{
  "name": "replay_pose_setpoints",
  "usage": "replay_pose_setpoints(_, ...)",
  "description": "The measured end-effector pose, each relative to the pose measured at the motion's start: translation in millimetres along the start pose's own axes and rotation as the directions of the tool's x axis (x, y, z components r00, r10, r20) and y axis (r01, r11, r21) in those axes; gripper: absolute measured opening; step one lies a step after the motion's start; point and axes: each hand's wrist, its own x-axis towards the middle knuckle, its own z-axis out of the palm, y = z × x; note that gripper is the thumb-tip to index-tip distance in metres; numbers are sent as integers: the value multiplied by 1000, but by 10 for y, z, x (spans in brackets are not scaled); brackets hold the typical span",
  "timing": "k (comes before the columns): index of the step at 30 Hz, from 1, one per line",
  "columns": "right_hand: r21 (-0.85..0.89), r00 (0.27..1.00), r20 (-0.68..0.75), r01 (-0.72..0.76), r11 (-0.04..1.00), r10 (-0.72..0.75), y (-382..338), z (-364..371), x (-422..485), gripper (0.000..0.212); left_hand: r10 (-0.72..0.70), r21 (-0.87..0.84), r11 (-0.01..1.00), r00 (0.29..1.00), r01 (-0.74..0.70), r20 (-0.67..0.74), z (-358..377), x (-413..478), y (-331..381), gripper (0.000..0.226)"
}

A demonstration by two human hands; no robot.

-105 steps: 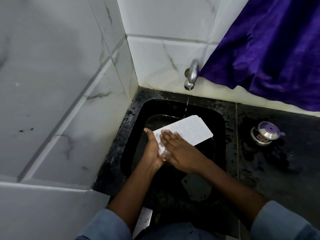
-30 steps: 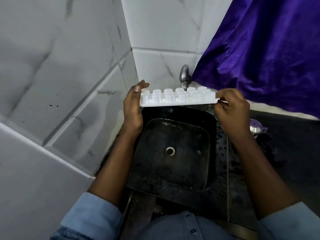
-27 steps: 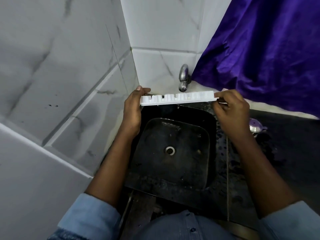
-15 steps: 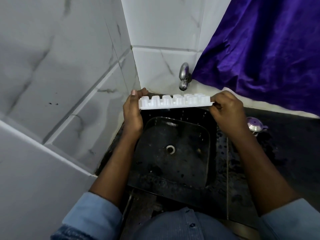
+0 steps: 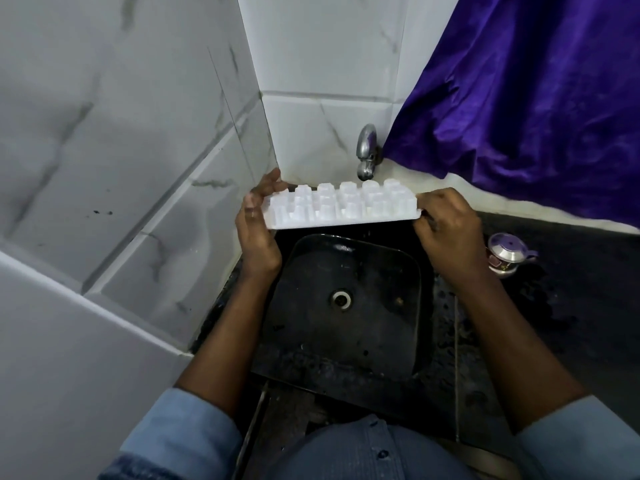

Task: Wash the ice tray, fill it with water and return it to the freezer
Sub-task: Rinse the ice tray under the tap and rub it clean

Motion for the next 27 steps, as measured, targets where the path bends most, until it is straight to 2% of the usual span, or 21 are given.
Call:
replay_pose_setpoints(2,-6,1000,-22,1,1000,-1,8,-3,-1,17,1,-11,1000,1000,-2,-8,19,7,2,81)
replay_pose_setpoints(4,-25,999,40,-4,1000,5,-5,11,-13,15,-104,2,995,994,105,-36,21,-8,-9,88)
replay_pose_setpoints(7,6,999,-39,-12,1000,13,11,19,-5,17,-88,25,996,995,89,-44,-7,4,-103,80)
replay_pose_setpoints(11,-11,998,60,-25,1000,26,28,23,1,14,-197,14,980,979,198,-55,25,14,-111,79)
replay_pose_setpoints(13,21,999,-35,-29,999,29,32,19,4,18,-113,40,992,991,116,-72,41,21,-114,79)
replay_pose_setpoints(14,23,999,-39,-29,999,30,41,20,16,17,-77,55,995,993,82,-86,52,25,-118,77)
replay_pose_setpoints(15,6,999,22,-30,1000,29,49,27,32,14,-83,67,994,990,91,-115,63,40,-127,74)
replay_pose_setpoints(17,-40,982,187,-20,999,27,76,46,44,7,-210,48,974,959,223,-191,111,88,-121,70)
replay_pose_setpoints(18,-43,984,178,-20,999,27,87,54,33,7,-258,8,964,944,265,-204,122,105,-137,68)
replay_pose_setpoints(20,-12,997,73,-21,1000,22,96,47,31,10,-237,25,969,948,247,-212,144,116,-148,67)
replay_pose_setpoints(22,-10,992,123,-35,999,36,120,40,48,8,-268,86,954,944,288,-192,153,117,-185,69)
replay_pose_setpoints(23,-17,976,208,-60,998,62,148,48,69,7,-361,100,919,915,382,-179,146,134,-195,73)
replay_pose_setpoints(25,23,940,296,-186,982,171,251,57,74,15,-606,112,788,795,605,-34,113,178,-255,91)
replay_pose_setpoints(27,102,916,285,-323,941,283,355,53,40,21,-695,168,719,701,675,158,35,185,-345,95)
